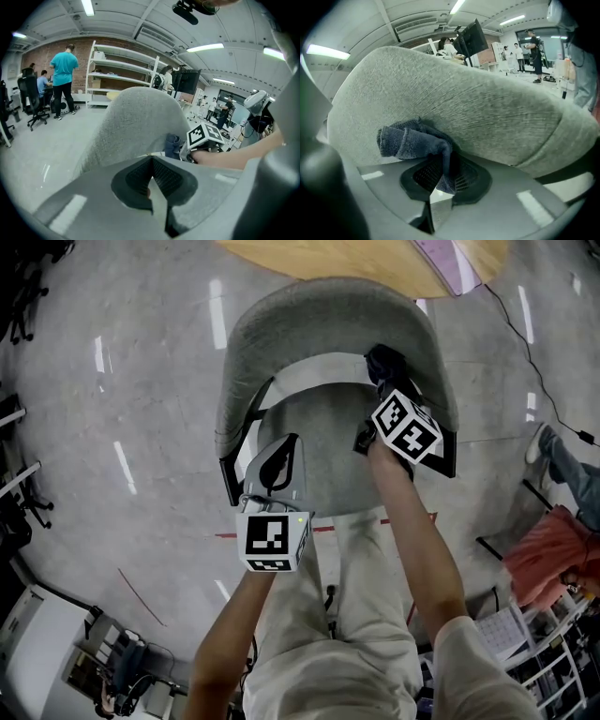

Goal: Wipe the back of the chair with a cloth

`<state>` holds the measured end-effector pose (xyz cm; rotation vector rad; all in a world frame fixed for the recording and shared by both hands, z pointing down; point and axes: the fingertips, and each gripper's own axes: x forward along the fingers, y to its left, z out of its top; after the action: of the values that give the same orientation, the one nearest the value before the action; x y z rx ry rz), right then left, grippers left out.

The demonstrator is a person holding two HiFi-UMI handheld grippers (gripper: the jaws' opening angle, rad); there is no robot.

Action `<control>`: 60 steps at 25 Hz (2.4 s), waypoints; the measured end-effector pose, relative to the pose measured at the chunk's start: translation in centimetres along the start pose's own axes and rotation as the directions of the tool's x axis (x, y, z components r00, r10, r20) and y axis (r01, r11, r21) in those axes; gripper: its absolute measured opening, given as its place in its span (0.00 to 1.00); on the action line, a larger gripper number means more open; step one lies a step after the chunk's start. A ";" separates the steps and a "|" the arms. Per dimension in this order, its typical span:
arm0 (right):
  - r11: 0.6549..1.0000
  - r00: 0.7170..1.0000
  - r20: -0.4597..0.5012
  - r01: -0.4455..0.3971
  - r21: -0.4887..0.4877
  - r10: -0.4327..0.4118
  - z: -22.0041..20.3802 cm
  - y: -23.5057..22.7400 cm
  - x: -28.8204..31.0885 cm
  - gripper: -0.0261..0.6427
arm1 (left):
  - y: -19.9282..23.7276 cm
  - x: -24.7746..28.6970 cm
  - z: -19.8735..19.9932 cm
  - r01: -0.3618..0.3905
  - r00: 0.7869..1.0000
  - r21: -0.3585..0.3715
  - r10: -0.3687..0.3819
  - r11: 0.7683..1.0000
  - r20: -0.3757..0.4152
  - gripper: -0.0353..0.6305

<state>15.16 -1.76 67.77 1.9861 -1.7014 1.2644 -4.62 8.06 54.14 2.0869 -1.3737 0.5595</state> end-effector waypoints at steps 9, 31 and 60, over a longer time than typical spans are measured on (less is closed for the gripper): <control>0.965 0.982 0.052 0.169 0.201 -0.182 0.0 -5.8 -2.5 0.15 | -0.4 0.1 -0.2 0.044 0.999 0.030 -0.043 0.999 -0.010 0.05; 0.824 0.911 -0.015 0.379 0.422 -0.411 -4.2 -13.2 -9.4 0.15 | 0.8 -3.9 0.2 0.033 0.999 0.055 -0.034 0.998 0.022 0.05; 0.998 0.997 -0.066 -0.044 -0.041 0.042 2.5 2.6 -20.2 0.15 | -3.9 -11.3 10.2 0.039 0.998 0.003 -0.039 0.999 0.059 0.05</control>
<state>14.98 9.68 50.73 1.8728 -1.7343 1.2813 -4.97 10.21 38.57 2.1422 -1.3626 0.4871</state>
